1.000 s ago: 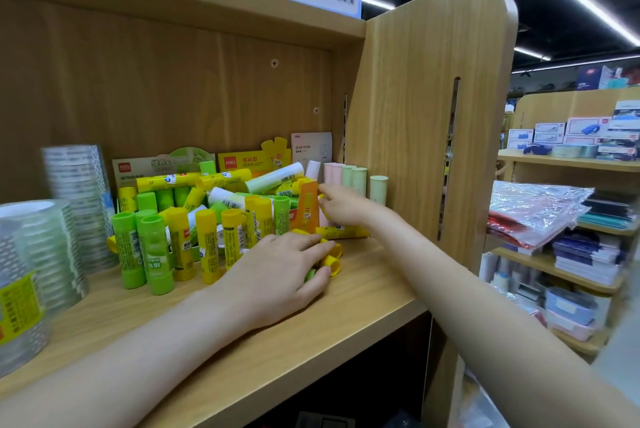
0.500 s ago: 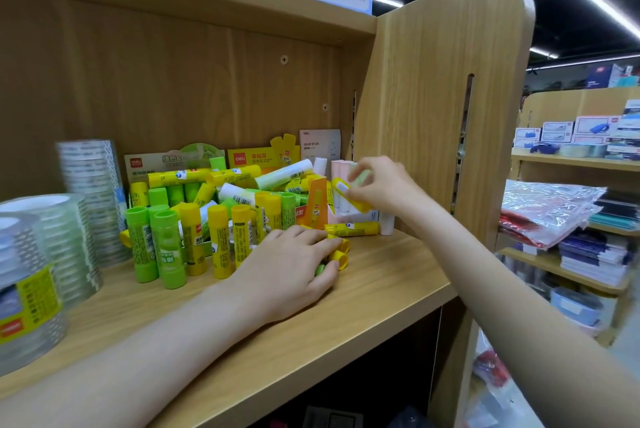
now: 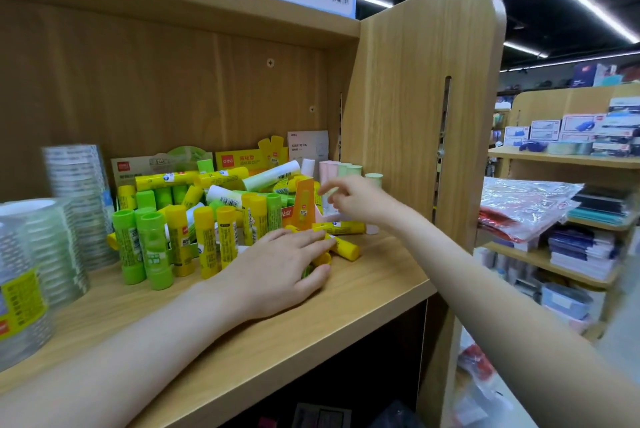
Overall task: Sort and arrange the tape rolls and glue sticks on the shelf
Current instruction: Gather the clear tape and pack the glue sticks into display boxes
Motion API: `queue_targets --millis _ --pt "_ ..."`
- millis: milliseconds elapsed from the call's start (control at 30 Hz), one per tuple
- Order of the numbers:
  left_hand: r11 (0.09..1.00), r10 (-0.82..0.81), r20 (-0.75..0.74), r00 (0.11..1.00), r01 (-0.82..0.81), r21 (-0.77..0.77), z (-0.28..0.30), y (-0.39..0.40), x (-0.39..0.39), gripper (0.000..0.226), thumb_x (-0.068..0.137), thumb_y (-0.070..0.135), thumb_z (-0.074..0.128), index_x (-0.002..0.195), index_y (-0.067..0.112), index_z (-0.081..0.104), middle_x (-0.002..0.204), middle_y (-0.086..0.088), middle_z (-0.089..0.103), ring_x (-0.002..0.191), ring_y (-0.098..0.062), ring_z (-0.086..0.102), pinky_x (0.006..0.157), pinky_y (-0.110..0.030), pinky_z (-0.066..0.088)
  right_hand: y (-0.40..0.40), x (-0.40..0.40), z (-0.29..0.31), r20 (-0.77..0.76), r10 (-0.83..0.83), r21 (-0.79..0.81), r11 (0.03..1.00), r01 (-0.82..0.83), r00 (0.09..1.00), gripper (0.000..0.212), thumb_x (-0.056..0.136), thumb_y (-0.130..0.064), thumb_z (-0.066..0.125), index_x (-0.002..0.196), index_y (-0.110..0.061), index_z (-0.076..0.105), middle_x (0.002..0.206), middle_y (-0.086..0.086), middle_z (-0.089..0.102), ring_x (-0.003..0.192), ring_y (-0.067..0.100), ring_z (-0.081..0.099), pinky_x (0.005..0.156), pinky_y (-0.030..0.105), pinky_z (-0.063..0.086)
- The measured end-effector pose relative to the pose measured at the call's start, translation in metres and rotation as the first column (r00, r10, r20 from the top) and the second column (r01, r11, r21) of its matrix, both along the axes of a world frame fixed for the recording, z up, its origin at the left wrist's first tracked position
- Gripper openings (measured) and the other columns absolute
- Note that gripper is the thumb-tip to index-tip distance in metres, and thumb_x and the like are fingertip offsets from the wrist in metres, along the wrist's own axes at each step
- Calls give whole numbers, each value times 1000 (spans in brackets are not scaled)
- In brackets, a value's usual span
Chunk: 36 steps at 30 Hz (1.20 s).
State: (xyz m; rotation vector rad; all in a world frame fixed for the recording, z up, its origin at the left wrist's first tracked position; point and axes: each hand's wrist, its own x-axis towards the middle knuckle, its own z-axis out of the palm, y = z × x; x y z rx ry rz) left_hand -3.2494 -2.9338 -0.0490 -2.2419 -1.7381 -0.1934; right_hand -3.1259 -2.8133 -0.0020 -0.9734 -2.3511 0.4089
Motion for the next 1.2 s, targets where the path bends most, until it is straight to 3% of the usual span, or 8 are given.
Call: queue_targets --millis 133,267,333,467,567,733,967,1200 --pt "1000 -7 14 1000 7 3 0 -1 0 93 64 62 -12 147 34 18 155 12 18 140 -4 17 111 -20 10 20 -35 4 234 -19 -146 988 54 972 46 94 2 28 133 -14 48 133 13 51 114 28 54 78 28 43" --pt "1000 -18 28 999 18 -4 0 0 -1 87 69 63 -9 147 34 18 155 13 18 140 -3 16 110 -18 10 32 -45 4 225 -41 -279 954 105 974 35 95 -1 27 115 -5 55 98 14 57 65 19 55 49 23 43" --pt "1000 -16 28 999 16 -9 0 0 -2 77 77 61 -2 147 34 18 155 13 18 140 -3 16 110 -18 10 34 -46 1 187 -65 -267 957 114 980 32 94 -2 29 106 -9 58 85 9 54 60 17 52 44 20 39" --pt "1000 -16 30 999 17 -15 0 -1 0 71 82 55 4 147 33 19 155 13 18 140 -3 15 110 -18 10 17 -39 9 -2 -98 -62 993 97 995 32 91 -3 40 109 -7 66 109 13 63 89 25 53 63 25 41" --pt "1000 -19 33 999 20 -17 0 -2 0 71 82 54 4 147 32 21 154 12 20 140 -5 18 110 -20 11 -8 -8 16 -90 -76 76 994 83 993 27 91 -13 45 101 -9 70 87 7 61 83 23 51 61 26 41" --pt "999 -32 32 999 32 -2 -1 -1 -1 73 82 57 3 146 30 27 152 9 27 137 -9 27 110 -23 20 -29 52 -11 148 -26 10 1000 25 989 22 85 -14 57 69 -30 58 89 2 62 79 18 55 71 26 44" --pt "999 -48 20 999 48 15 2 -2 -1 87 70 64 -3 148 32 19 156 8 17 142 -8 16 110 -17 7 -32 58 -19 156 88 25 995 -93 984 17 92 -15 52 103 -22 63 106 4 66 98 17 59 84 25 44" --pt "999 -48 -10 999 48 -17 7 13 3 93 65 67 -2 147 30 21 153 9 25 139 -7 23 111 -22 19 14 9 30 84 -23 316 949 -5 996 35 91 2 37 114 -9 61 116 13 62 106 26 55 86 35 47"
